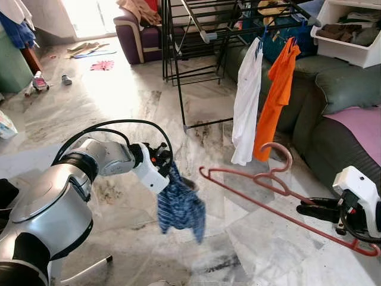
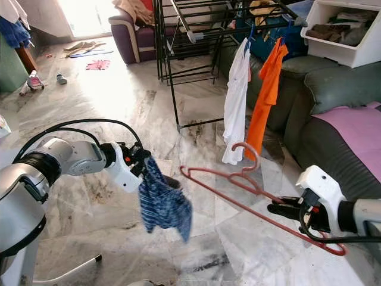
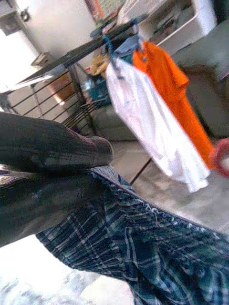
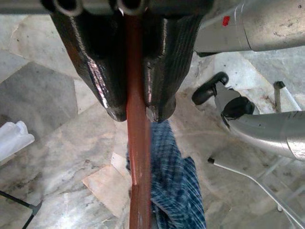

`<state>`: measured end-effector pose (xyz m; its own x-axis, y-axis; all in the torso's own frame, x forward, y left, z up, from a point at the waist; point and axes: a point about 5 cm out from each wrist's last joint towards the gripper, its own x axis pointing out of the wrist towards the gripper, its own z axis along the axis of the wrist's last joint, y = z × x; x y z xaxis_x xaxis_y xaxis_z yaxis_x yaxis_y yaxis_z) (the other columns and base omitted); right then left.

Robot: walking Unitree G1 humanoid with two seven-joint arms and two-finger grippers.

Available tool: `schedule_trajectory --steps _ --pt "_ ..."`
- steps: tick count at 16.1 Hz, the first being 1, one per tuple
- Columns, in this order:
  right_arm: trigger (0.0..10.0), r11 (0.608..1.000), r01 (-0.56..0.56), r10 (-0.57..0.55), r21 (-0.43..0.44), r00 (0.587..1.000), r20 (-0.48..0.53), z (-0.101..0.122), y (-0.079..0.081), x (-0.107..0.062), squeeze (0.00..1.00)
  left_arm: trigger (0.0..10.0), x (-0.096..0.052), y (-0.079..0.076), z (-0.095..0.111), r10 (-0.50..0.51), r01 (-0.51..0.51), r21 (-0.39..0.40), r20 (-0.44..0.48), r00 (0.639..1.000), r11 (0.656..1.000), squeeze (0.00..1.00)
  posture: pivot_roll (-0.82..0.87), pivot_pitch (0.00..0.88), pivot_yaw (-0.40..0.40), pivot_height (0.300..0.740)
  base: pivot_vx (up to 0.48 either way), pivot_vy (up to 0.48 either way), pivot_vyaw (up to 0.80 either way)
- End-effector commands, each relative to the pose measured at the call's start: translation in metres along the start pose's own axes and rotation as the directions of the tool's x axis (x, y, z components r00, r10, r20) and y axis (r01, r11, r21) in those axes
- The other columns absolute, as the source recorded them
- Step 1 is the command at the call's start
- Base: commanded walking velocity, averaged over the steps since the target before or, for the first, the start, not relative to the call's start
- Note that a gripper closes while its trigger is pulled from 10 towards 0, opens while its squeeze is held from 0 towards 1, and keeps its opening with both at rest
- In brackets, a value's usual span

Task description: Hang hanger

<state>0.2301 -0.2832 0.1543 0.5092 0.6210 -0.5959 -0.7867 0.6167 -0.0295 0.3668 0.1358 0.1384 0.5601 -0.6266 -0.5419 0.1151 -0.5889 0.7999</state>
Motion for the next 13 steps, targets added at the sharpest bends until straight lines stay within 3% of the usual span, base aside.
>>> schedule_trajectory --steps 1,2,5,10,13 --pt "10.0 1.0 -0.015 0.015 -0.009 1.0 0.017 0.004 0.004 0.004 0.0 10.0 -0.001 0.013 -0.001 0.066 -0.066 0.005 0.021 0.998 0.998 0.0 -0.06 0.0 0.049 0.74 0.0 0.0 0.0" --pt "10.0 0.999 -0.044 0.044 0.001 0.999 0.007 -0.001 0.008 0.009 0.0 10.0 0.002 0.026 0.003 0.146 -0.147 0.012 0.06 0.987 0.989 0.0 -0.05 0.0 0.046 0.74 0.0 0.0 0.0" --pt "10.0 0.998 -0.055 0.055 0.017 0.998 0.01 -0.007 0.01 0.013 0.0 10.0 0.003 0.039 0.009 0.218 -0.221 0.02 0.116 0.969 0.975 0.0 -0.05 0.0 0.045 0.74 0.0 0.0 0.0" --pt "10.0 0.994 -0.088 0.086 0.067 0.996 0.033 -0.015 0.014 0.031 0.0 10.0 0.006 0.06 0.031 0.313 -0.336 0.021 0.31 0.897 0.942 0.0 -0.05 0.0 0.04 0.74 0.0 0.0 0.0" --pt "10.0 0.987 -0.106 0.099 0.116 0.993 0.067 -0.02 0.019 0.04 0.0 10.0 0.007 0.077 0.038 0.39 -0.426 0.022 0.363 0.846 0.904 0.0 -0.04 0.0 0.04 0.74 0.0 0.0 0.0"
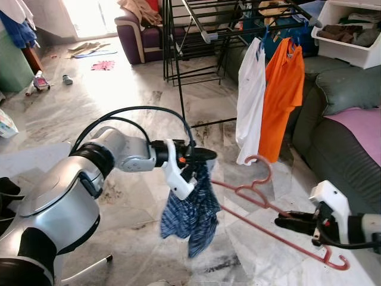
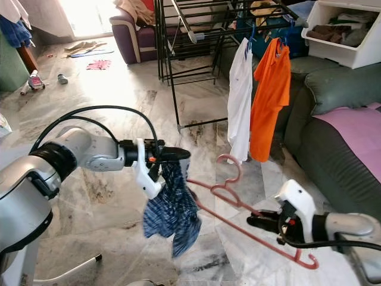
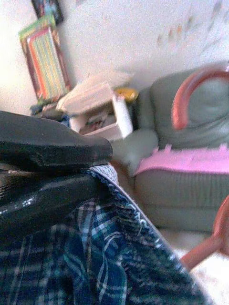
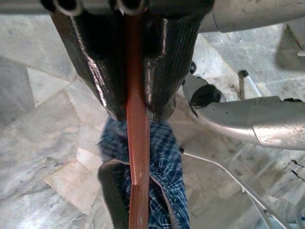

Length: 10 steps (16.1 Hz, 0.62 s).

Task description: Hang hanger

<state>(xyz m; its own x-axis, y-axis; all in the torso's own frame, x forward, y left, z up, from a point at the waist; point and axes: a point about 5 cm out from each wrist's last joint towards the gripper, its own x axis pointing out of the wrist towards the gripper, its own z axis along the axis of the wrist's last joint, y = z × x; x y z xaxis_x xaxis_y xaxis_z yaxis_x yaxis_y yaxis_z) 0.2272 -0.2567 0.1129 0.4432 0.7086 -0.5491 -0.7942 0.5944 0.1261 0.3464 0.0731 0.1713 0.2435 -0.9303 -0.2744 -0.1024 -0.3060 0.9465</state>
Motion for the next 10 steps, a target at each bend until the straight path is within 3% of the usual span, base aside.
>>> schedule_trajectory --steps 1,4,7,10 --pt "10.0 0.999 -0.006 0.005 0.037 0.999 0.033 0.0 0.001 0.005 0.0 10.0 0.006 0.024 -0.002 0.082 -0.083 0.047 0.031 0.996 0.995 0.0 -0.04 0.0 0.04 0.74 0.0 0.0 0.0" --pt "10.0 0.993 -0.007 0.005 0.115 1.0 0.014 -0.017 0.005 0.013 0.0 10.0 0.01 0.046 -0.002 0.203 -0.207 0.071 0.065 0.977 0.976 0.0 -0.04 0.002 0.041 0.74 0.0 0.0 0.0" --pt "10.0 0.981 0.071 -0.061 0.18 0.996 -0.061 -0.042 0.0 0.014 0.0 10.0 0.009 0.052 -0.002 0.223 -0.229 0.074 0.086 0.971 0.971 0.0 -0.04 0.005 0.042 0.74 0.0 0.0 0.0" --pt "10.0 0.923 0.297 -0.278 0.244 0.954 -0.108 -0.058 -0.019 0.018 0.0 10.0 0.006 0.055 0.001 0.258 -0.263 0.039 0.107 0.96 0.964 0.0 -0.03 0.008 0.041 0.74 0.0 0.0 0.0"
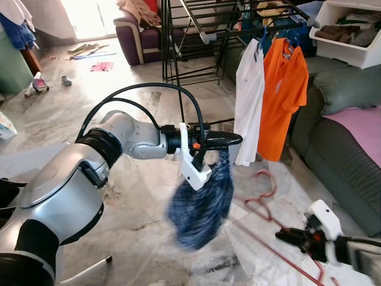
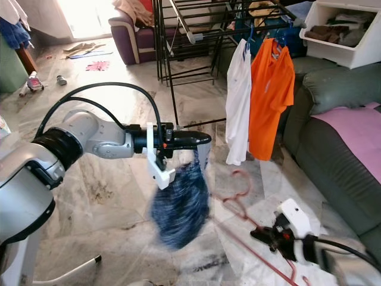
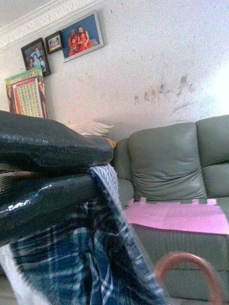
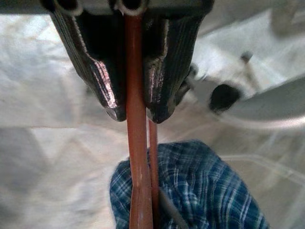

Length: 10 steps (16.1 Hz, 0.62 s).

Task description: Hang hanger

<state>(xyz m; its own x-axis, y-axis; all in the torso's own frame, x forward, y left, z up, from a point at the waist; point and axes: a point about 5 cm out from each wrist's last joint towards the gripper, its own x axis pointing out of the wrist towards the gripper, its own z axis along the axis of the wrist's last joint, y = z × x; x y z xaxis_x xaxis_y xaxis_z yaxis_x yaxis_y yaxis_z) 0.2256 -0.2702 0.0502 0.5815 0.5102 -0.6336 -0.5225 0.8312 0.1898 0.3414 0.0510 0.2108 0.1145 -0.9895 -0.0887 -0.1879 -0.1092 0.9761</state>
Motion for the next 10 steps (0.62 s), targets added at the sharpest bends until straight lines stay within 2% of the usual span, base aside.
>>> schedule_trajectory --steps 1,3,4,5,6,7,9,10 --pt "10.0 0.991 0.129 -0.13 0.034 0.991 0.028 0.004 -0.013 -0.002 0.0 10.0 -0.001 0.011 -0.001 0.06 -0.06 -0.007 0.004 0.998 0.998 0.0 -0.03 0.009 0.043 0.74 0.0 0.0 0.0" --pt "10.0 0.934 0.316 -0.339 0.169 0.932 0.126 0.02 -0.031 0.003 0.0 10.0 -0.005 0.009 0.0 0.093 -0.094 -0.059 -0.022 0.995 0.994 0.0 -0.03 0.011 0.046 0.74 0.0 0.0 0.0" --pt "10.0 0.885 0.371 -0.432 0.282 0.88 0.199 0.039 -0.038 0.004 0.0 10.0 -0.012 -0.001 -0.003 0.09 -0.101 -0.11 -0.094 0.991 0.989 0.0 -0.03 0.013 0.047 0.74 0.0 0.0 0.0" --pt "10.0 0.883 0.375 -0.445 0.282 0.859 0.252 0.056 -0.035 0.007 0.0 10.0 -0.017 -0.012 -0.003 0.077 -0.101 -0.155 -0.152 0.985 0.983 0.0 -0.03 0.013 0.046 0.74 0.0 0.0 0.0" --pt "10.0 0.897 0.346 -0.422 0.276 0.857 0.296 0.071 -0.029 0.01 0.0 10.0 -0.021 -0.022 -0.003 0.063 -0.104 -0.204 -0.198 0.978 0.973 0.0 -0.03 0.015 0.047 0.74 0.0 0.0 0.0" --pt "10.0 0.934 0.258 -0.337 0.248 0.869 0.363 0.092 -0.014 0.016 0.0 10.0 -0.021 -0.036 0.0 0.058 -0.134 -0.279 -0.262 0.963 0.951 0.0 -0.04 0.015 0.039 0.74 0.0 0.0 0.0" --pt "10.0 0.963 0.183 -0.249 0.2 0.887 0.388 0.102 0.0 0.023 0.0 10.0 -0.016 -0.042 0.006 0.091 -0.193 -0.332 -0.298 0.95 0.923 0.0 -0.04 0.015 0.032 0.74 0.0 0.0 0.0" --pt "10.0 0.967 0.157 -0.223 0.199 0.901 0.373 0.101 0.006 0.029 0.0 10.0 -0.007 -0.048 0.012 0.143 -0.289 -0.399 -0.356 0.924 0.87 0.0 -0.04 0.014 0.026 0.74 0.0 0.0 0.0"
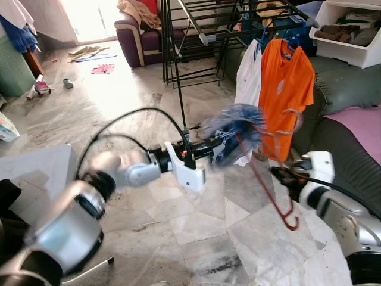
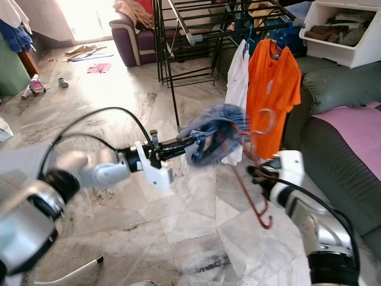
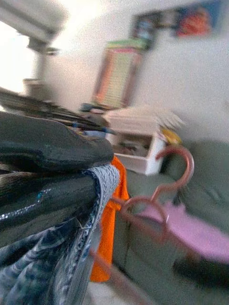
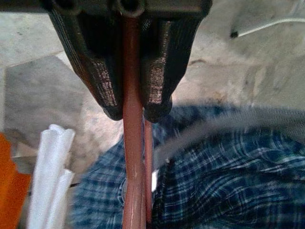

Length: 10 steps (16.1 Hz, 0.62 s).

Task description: Hang hanger

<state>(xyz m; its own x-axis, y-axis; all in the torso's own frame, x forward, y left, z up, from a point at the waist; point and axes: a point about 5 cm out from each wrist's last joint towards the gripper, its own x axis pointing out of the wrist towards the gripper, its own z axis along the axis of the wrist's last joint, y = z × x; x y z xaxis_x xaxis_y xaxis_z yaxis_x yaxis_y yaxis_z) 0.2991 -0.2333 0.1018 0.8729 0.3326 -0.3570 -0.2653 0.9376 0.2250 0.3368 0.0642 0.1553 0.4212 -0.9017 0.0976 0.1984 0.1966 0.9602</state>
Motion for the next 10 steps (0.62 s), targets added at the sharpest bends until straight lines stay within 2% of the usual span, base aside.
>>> schedule_trajectory --steps 1,3,6,7,8,10 --pt "10.0 0.999 -0.048 0.048 -0.002 0.999 0.0 0.003 0.01 0.002 0.0 10.0 0.006 0.001 0.004 0.062 -0.063 -0.061 -0.02 0.998 0.996 0.0 -0.04 0.013 0.023 0.74 0.0 0.0 0.0" --pt "10.0 0.996 -0.082 0.084 0.021 0.995 -0.054 -0.011 0.021 0.0 0.0 10.0 0.008 -0.012 0.009 0.129 -0.146 -0.186 -0.097 0.987 0.972 0.0 -0.05 0.021 0.02 0.74 0.0 0.0 0.0" --pt "10.0 0.995 -0.003 0.014 0.096 0.992 -0.122 -0.034 0.012 -0.003 0.0 10.0 0.007 -0.016 0.022 0.215 -0.24 -0.304 -0.114 0.97 0.922 0.0 -0.06 0.018 0.017 0.74 0.0 0.0 0.0" --pt "10.0 0.989 0.083 -0.066 0.122 0.989 -0.136 -0.039 0.002 -0.004 0.0 10.0 0.006 -0.018 0.028 0.211 -0.232 -0.342 -0.1 0.972 0.91 0.0 -0.05 0.016 0.017 0.74 0.0 0.0 0.0" --pt "10.0 0.967 0.179 -0.159 0.181 0.98 -0.12 -0.037 -0.01 -0.004 0.0 10.0 -0.001 -0.028 0.034 0.145 -0.159 -0.373 -0.067 0.987 0.914 0.0 -0.05 0.015 0.016 0.74 0.0 0.0 0.0" --pt "10.0 0.923 0.272 -0.255 0.273 0.962 -0.097 -0.029 -0.025 -0.005 0.0 10.0 -0.016 -0.041 0.035 0.043 -0.056 -0.386 -0.041 0.998 0.921 0.0 -0.06 0.014 0.014 0.74 0.0 0.0 0.0"
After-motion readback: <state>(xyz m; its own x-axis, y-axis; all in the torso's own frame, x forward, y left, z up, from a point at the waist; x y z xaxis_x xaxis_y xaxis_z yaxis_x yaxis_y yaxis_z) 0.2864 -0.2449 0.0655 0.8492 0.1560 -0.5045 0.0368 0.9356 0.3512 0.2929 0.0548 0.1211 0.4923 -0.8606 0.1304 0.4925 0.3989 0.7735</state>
